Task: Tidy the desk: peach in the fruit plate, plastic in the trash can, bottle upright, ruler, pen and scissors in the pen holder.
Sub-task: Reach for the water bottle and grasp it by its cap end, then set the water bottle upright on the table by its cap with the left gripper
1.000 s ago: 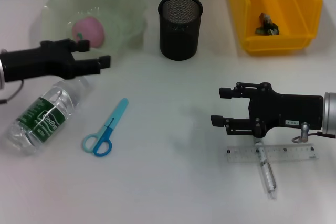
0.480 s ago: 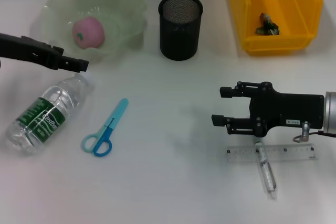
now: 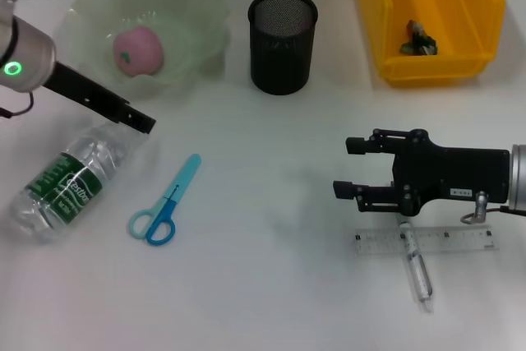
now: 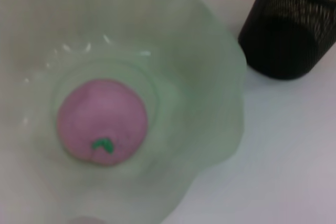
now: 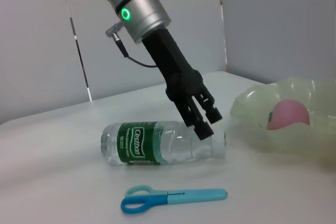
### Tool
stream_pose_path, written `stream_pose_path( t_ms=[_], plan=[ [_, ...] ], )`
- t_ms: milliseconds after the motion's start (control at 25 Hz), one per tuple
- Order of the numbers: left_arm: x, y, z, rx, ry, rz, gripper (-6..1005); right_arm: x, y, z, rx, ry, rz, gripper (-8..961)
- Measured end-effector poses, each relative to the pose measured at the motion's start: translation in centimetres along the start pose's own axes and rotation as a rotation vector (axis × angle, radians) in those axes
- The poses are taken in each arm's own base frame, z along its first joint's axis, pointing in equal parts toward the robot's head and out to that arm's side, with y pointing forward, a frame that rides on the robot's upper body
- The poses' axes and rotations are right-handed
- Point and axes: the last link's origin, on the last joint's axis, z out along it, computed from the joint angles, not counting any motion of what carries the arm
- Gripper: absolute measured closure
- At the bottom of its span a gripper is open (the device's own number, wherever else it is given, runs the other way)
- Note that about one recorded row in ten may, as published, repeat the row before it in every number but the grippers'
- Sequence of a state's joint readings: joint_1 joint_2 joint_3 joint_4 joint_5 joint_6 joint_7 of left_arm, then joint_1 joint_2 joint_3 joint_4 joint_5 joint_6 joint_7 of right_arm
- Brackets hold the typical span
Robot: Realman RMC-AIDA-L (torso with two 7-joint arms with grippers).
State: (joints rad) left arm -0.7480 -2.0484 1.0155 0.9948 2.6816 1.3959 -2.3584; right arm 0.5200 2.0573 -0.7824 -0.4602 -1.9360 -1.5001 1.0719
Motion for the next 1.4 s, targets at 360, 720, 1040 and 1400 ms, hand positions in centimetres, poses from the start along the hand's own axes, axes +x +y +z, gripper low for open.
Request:
stream_pose_path(
  t_ms=[360,720,1040,1400],
  plan=[
    [-0.2,0.1,1.9,0.019,-0.032,-0.010,169,0.1,0.0,-0.1,0.001,0.001,0.002,227],
    [-0.5,-0.1,2.7,0.046,-0.048,0.000,209,0.0,0.0,-0.1,0.001,0.001,0.001,227],
    [-0.5,-0.1,2.9,0.050,-0.052,0.010,323,0.0,0.0,-0.1,0.000,0.000,0.000,227],
    [0.3,0.1,0.4,-0.020,0.043,0.022,524,-0.1,-0.1,-0.1,0.004,-0.001,0.003,227]
  ],
)
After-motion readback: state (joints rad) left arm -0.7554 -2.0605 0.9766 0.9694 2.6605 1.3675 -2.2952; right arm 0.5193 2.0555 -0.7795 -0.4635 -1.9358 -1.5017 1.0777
